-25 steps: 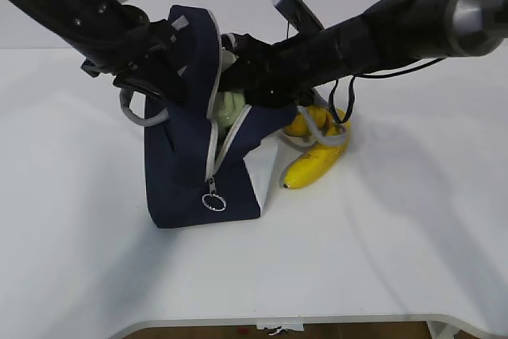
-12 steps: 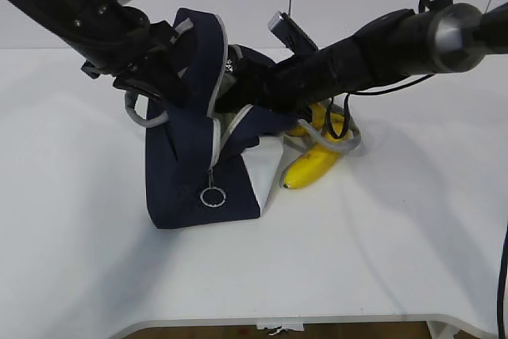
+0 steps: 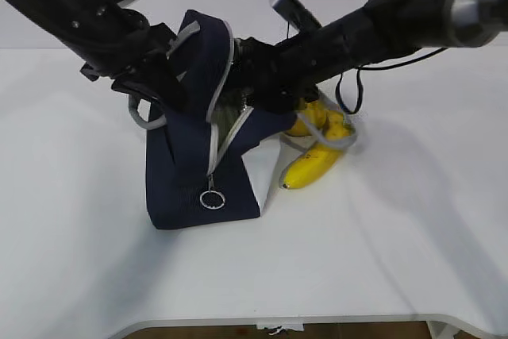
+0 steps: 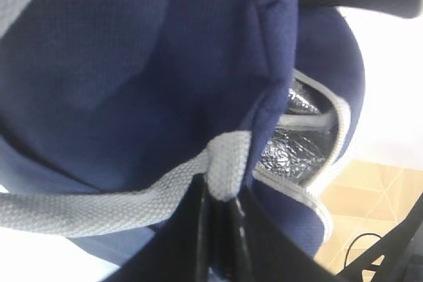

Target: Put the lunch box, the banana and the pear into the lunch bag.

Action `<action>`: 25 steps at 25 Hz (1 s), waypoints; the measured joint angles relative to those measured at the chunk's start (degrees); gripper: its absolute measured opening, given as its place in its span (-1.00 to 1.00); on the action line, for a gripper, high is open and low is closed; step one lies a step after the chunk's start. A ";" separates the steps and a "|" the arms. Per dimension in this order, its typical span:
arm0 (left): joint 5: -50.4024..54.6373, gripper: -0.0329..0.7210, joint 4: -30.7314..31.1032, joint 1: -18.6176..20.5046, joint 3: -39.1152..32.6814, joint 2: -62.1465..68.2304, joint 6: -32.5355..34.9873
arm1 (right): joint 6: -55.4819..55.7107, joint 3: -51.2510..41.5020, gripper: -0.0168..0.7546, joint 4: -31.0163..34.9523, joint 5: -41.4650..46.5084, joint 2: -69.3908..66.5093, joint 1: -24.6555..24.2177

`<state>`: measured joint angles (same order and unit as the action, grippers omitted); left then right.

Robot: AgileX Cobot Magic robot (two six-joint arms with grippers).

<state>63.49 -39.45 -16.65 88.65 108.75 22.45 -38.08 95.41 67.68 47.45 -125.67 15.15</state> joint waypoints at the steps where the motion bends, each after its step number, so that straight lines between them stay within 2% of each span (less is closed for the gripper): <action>1: 0.05 -0.90 0.04 0.00 0.00 0.00 0.00 | 1.11 0.61 0.48 -2.24 0.43 0.51 -0.37; 8: 0.46 -0.90 0.13 0.00 0.00 0.00 0.00 | 13.15 7.20 0.48 -22.21 9.01 3.93 -1.30; 16: 1.23 -0.90 0.13 0.00 0.00 0.00 0.00 | 22.21 15.22 0.48 -36.55 21.31 5.78 -1.39; 21: 2.14 -0.90 1.10 0.00 0.00 0.00 0.00 | 28.33 17.35 0.48 -44.49 22.73 5.91 -1.39; 25: 4.45 -0.90 5.23 0.00 0.04 0.00 0.00 | 33.81 17.53 0.48 -52.47 22.87 6.97 -1.39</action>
<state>67.94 -34.22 -16.65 88.69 108.75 22.45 -4.27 112.94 15.21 70.31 -118.70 13.76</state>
